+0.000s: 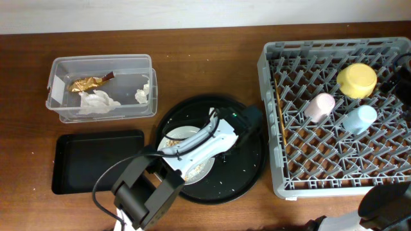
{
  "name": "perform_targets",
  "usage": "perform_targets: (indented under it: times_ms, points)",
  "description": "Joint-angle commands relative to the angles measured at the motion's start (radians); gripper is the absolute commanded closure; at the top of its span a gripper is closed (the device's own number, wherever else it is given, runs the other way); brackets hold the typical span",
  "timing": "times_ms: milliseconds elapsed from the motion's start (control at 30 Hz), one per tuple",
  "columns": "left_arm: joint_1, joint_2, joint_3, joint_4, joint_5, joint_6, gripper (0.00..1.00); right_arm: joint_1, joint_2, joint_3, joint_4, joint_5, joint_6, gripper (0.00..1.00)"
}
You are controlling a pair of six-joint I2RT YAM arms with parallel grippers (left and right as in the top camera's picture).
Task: Sort waste into correct bins and load items into the dishwasher rack
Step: 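Reach the left gripper to the white plate and grip its rim, then lift the white plate with the left gripper over the black rectangular tray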
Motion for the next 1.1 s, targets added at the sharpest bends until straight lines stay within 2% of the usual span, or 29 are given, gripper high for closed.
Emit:
perform_targets:
  times_ms: [0,167,333,633,867,1067]
  points:
    - [-0.026,0.012,0.065,-0.066,-0.057,-0.003,0.99,0.005,-0.007,0.014,0.0,-0.002,0.0,0.02]
    - [-0.025,0.012,0.128,-0.205,-0.091,-0.003,0.99,0.005,-0.007,0.014,0.0,-0.002,0.0,0.02]
    - [-0.007,0.01,0.147,-0.279,-0.093,-0.002,0.99,0.005,-0.007,0.014,0.0,-0.002,0.0,0.02]
    - [0.147,-0.082,0.147,-0.32,-0.086,0.002,0.98,0.005,-0.007,0.014,0.0,-0.002,0.0,0.02]
    - [0.309,-0.196,0.147,-0.296,0.052,0.093,0.99,0.005,-0.007,0.014,0.0,-0.002,0.0,0.01]
    - [0.472,-0.218,0.144,-0.259,0.217,0.232,0.98,0.005,-0.007,0.014,0.0,-0.002,0.0,0.02]
